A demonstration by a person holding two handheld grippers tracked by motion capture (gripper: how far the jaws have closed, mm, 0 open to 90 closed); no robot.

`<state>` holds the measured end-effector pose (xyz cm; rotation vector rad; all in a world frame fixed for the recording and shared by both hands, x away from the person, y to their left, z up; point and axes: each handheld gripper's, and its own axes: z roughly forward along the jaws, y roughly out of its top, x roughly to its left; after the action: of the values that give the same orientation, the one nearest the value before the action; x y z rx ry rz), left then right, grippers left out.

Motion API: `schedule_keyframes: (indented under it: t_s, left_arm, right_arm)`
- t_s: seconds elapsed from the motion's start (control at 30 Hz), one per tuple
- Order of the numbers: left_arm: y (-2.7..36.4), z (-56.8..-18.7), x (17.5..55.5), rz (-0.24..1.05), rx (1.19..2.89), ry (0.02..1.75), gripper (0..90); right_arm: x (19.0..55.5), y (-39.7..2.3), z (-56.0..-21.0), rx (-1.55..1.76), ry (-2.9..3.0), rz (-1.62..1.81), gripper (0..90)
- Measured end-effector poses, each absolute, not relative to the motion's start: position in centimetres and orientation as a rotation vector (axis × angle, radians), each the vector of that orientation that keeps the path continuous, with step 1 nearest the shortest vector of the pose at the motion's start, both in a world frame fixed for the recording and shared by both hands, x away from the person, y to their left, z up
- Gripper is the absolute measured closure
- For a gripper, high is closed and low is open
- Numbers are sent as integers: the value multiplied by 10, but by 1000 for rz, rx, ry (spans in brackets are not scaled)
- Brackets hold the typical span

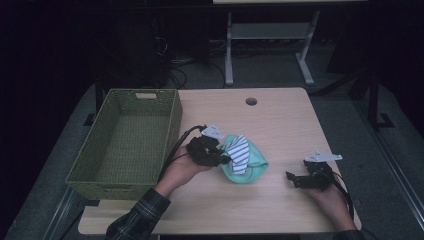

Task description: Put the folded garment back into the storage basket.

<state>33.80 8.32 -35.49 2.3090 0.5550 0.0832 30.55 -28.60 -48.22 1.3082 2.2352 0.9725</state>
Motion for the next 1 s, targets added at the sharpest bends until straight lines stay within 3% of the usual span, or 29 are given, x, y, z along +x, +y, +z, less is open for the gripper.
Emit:
schedule_keyframes:
  t_s: [1.0]
  left_arm:
    - [169,-287,360,277,2235,720,741]
  right_arm:
    - [306,-286,-482,1312,2237,970,115]
